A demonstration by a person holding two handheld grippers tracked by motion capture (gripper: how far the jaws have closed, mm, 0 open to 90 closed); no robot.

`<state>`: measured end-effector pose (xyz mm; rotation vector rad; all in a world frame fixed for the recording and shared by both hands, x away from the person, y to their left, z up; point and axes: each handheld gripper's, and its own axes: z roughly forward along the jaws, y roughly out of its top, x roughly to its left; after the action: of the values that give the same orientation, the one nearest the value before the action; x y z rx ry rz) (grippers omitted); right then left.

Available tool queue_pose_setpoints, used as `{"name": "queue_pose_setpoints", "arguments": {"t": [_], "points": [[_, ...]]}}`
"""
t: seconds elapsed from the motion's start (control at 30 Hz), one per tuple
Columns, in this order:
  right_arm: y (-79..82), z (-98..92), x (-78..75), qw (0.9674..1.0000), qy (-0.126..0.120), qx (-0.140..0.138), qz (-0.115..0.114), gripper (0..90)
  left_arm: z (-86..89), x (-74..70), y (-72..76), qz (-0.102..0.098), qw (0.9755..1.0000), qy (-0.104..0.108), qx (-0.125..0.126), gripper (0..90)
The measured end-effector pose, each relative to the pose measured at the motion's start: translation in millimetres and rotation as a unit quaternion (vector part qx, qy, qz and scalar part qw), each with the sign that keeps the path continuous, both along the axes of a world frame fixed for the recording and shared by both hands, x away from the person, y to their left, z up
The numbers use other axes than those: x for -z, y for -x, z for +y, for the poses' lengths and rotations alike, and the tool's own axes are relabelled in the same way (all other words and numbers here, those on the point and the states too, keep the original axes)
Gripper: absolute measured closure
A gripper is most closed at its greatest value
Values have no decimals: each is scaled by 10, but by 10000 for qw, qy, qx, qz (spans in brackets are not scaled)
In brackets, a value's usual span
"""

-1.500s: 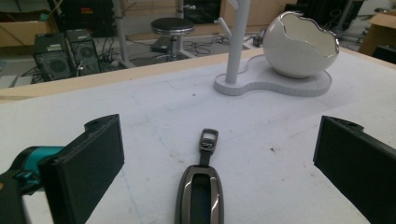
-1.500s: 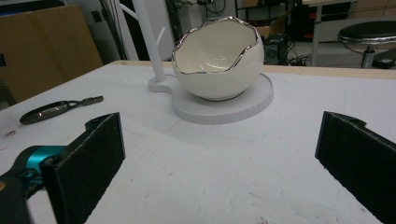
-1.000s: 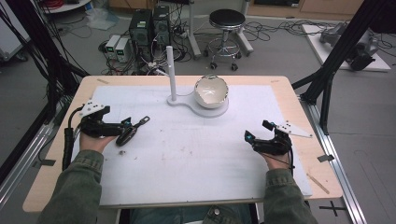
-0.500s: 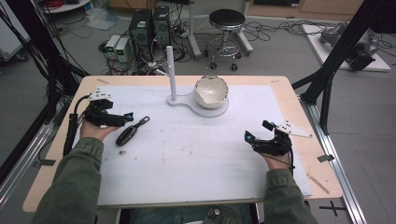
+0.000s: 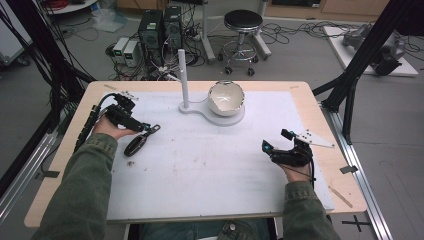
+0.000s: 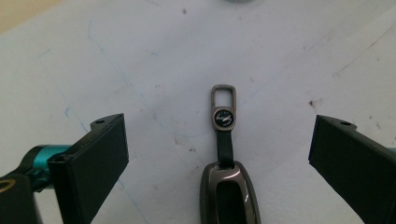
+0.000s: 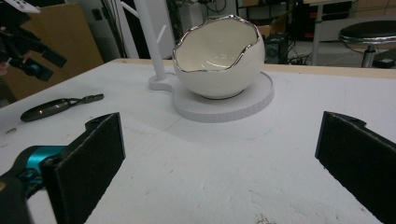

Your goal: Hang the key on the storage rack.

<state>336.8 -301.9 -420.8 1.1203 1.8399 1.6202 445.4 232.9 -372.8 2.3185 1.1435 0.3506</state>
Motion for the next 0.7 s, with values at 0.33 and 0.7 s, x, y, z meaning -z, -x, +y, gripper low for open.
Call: {"name": "queue_pose_setpoints", "arguments": {"t": [0.33,0.7], "points": [[5,7,0,10000,3,-24,36,4,-121,140,-136,637,9967,-478,170,71],[-2,15,6,9999,6,-86,56,4,-190,294,-205,976,9943,-366,236,92]]}}
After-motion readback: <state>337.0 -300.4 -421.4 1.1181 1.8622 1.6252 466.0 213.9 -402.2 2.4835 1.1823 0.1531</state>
